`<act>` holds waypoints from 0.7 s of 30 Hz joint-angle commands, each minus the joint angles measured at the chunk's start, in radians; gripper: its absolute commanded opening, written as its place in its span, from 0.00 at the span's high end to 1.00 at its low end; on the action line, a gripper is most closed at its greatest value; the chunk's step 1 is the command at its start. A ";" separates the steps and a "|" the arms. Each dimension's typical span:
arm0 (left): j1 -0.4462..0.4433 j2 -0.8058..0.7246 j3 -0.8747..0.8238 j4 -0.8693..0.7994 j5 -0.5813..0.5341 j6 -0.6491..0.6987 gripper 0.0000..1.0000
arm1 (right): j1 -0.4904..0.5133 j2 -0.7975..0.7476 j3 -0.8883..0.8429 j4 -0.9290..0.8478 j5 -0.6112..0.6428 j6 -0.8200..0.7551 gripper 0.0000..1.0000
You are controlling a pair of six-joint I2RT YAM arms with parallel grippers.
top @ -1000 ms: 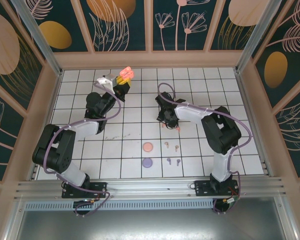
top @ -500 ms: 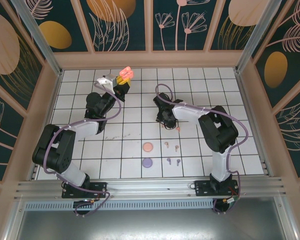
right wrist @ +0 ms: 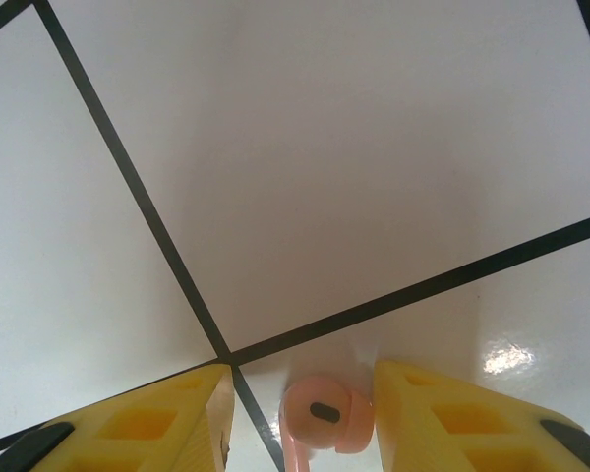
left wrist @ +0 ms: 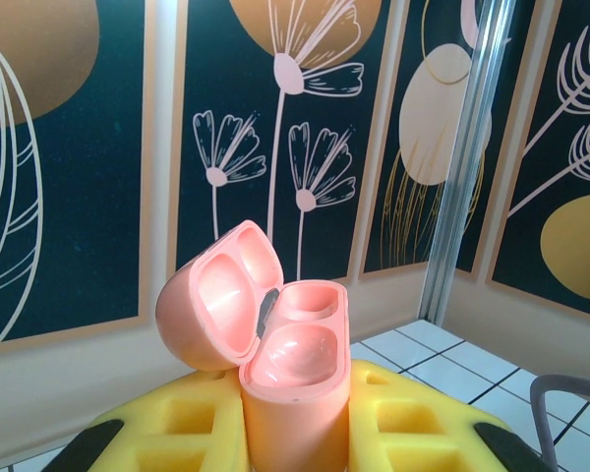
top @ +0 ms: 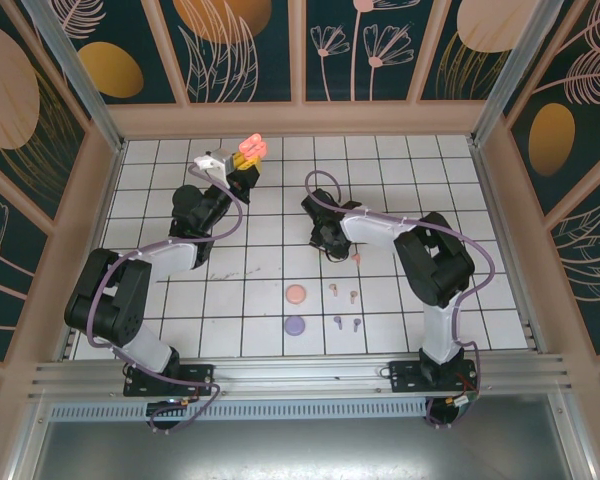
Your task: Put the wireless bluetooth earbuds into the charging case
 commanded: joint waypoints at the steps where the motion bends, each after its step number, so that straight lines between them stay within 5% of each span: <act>1: -0.001 -0.009 -0.007 0.042 -0.002 0.008 1.00 | 0.014 0.018 0.002 -0.055 0.012 0.026 0.57; 21: -0.001 0.000 -0.008 0.053 -0.003 -0.015 1.00 | 0.039 0.047 0.024 -0.076 0.036 0.035 0.68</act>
